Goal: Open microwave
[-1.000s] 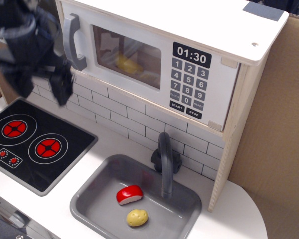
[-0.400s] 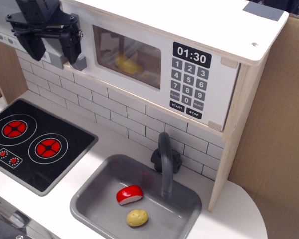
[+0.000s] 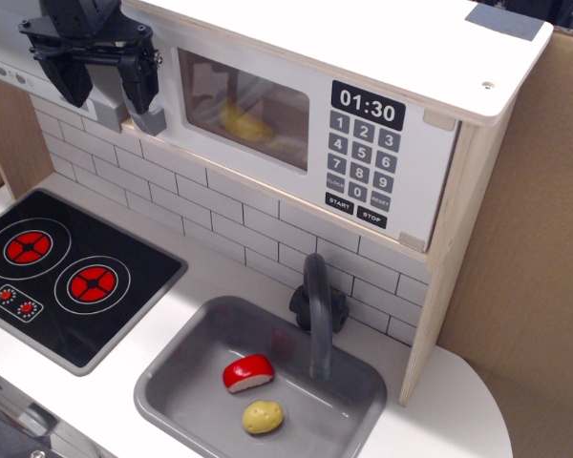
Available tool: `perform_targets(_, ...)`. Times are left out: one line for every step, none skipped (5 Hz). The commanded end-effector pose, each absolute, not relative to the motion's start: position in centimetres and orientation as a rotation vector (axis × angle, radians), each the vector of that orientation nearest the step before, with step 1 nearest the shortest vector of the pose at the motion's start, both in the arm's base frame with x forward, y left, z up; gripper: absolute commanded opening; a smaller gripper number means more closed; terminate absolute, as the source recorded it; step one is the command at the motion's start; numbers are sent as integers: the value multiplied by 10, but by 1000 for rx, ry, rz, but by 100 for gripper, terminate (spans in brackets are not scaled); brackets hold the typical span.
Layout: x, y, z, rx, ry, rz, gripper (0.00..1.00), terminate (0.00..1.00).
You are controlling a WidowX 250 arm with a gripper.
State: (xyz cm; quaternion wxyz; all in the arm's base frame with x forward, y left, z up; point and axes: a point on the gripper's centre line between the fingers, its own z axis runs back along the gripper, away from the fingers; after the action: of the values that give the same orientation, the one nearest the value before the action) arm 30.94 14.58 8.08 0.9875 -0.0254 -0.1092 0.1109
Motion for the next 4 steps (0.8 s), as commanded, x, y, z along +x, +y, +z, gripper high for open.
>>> perform_targets(313,142,95,-37,-289,6,0,0)
perform_targets(316,142,95,-30,-303,-37,0,0)
perform_targets(316,141,94,-37,-307,-50,0,0)
perform_targets(314,140,94,-50,-330,-34,0,0)
